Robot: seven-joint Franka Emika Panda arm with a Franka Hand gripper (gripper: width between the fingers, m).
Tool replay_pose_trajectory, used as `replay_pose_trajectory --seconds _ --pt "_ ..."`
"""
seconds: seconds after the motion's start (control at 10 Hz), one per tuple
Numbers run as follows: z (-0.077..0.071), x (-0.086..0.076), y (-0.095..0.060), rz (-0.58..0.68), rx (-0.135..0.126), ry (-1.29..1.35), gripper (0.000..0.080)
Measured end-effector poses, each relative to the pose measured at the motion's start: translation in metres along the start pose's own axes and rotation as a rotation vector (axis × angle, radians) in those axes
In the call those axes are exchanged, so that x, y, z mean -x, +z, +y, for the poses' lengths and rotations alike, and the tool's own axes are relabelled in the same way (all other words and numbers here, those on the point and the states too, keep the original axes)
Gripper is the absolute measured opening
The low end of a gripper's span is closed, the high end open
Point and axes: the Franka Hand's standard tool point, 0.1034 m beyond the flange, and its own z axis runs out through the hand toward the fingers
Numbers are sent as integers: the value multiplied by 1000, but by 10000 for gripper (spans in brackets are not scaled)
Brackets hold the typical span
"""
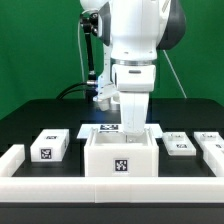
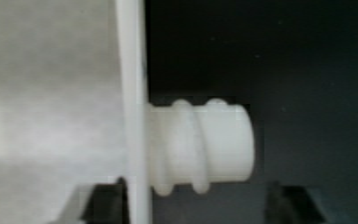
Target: Assemble cabinet
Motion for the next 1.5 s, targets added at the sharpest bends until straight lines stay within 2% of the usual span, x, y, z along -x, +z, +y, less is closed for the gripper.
replay_pose_trajectory --seconds 0.1,0.2,0.3,0.4,1.1,1.3,1.5 --pt "0 0 0 0 0 0 238" --pt "0 0 0 0 -1 0 238" --pt "0 0 1 0 -1 0 69" --pt "0 0 0 0 1 0 32" --pt "1 0 0 1 2 1 32" --pt "20 -7 -1 8 27 -4 32" --pt "41 -29 -3 25 50 4 31"
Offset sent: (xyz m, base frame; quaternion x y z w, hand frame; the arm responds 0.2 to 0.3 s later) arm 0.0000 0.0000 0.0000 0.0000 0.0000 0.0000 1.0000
